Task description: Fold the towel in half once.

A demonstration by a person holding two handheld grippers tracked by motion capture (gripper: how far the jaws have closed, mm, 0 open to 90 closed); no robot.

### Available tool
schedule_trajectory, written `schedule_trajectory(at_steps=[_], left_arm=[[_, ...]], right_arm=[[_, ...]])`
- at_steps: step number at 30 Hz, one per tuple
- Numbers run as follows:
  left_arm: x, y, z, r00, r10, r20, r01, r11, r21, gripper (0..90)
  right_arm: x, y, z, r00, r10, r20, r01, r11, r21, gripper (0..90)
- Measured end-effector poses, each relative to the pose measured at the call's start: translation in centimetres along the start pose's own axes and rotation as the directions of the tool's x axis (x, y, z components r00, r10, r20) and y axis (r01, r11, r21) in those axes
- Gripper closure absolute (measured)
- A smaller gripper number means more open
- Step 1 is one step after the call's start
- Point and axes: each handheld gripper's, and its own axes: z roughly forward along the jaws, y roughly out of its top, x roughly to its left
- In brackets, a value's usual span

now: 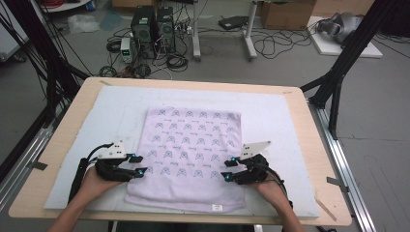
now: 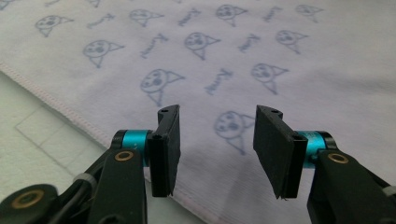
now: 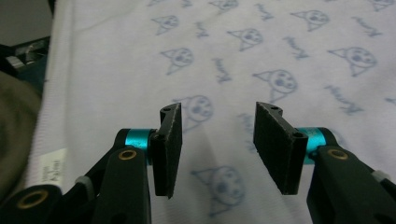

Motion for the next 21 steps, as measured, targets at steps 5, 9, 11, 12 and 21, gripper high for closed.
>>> schedule_trajectory(at_steps=[5,9,11,12,21], left_arm=[[-1.5,-0.7,-0.8,0.9992,0.016,0.035,-0.017,0.9997,0.015,50.5],[-2.0,-1.7,-0.3,0.9972,0.045,0.060,-0.050,0.9962,0.071,60.0],[-2.2,-1.9,-0.5,0.9951,0.049,0.086,-0.053,0.9974,0.048,74.6],[-2.3,-1.9,-0.5,0.9949,0.054,0.085,-0.058,0.9970,0.051,85.5],[-2.1,-0.9,-2.3,0.9890,0.036,0.143,-0.038,0.9993,0.008,85.1]], right_arm=[[2.3,-0.2,0.0,0.9981,-0.045,-0.041,0.045,0.999,-0.007,53.0],[2.8,-1.0,0.8,0.9962,-0.057,-0.065,0.061,0.996,0.059,60.1],[2.9,-1.2,1.0,0.9959,-0.068,-0.060,0.071,0.996,0.060,66.6],[3.0,-1.2,1.0,0.9955,-0.069,-0.064,0.073,0.995,0.061,76.1],[3.0,-0.5,-0.6,0.9882,-0.068,-0.137,0.067,0.998,-0.011,82.3]])
